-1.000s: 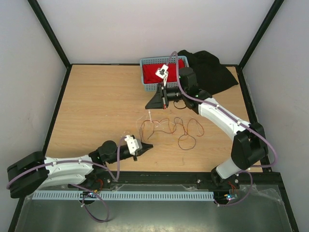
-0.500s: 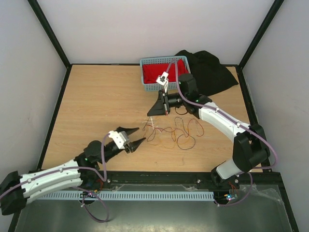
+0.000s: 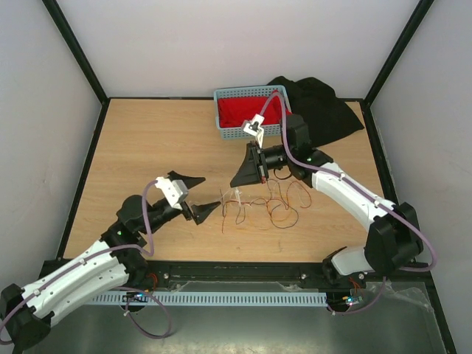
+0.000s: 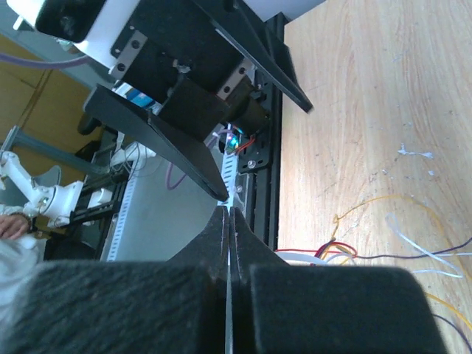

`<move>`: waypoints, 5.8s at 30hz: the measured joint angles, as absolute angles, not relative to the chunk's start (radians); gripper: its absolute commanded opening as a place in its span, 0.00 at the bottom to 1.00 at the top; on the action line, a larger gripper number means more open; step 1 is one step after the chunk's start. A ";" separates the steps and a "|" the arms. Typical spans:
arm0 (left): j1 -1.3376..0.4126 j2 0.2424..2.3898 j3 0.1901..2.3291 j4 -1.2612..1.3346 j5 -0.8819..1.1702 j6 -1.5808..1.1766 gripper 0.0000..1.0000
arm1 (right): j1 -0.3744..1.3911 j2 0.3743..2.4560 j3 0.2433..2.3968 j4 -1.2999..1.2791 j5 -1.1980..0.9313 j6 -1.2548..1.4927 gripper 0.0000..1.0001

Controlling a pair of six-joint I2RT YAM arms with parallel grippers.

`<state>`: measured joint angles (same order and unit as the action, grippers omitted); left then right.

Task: Zip-tie the wires
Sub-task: Tie the cable at the center of the board.

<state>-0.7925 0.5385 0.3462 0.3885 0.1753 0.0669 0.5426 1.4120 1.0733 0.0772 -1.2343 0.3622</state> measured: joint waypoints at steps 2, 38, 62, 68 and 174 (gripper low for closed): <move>-0.791 0.583 0.367 0.381 0.223 0.066 0.83 | 0.543 1.396 1.065 0.077 -1.246 0.363 0.00; -0.999 0.971 0.564 0.418 -0.156 -0.145 0.54 | 0.637 1.290 0.874 0.172 -0.410 0.611 0.00; -1.001 1.105 0.643 0.395 -0.286 -0.115 0.38 | 0.654 1.280 0.868 0.172 -0.377 0.653 0.00; -1.001 1.132 0.652 0.393 -0.294 -0.116 0.29 | 0.656 1.280 0.855 0.174 -0.373 0.656 0.00; -0.913 0.990 0.951 -0.311 -0.505 -0.291 0.00 | 0.511 0.993 0.635 0.296 -0.641 0.400 0.72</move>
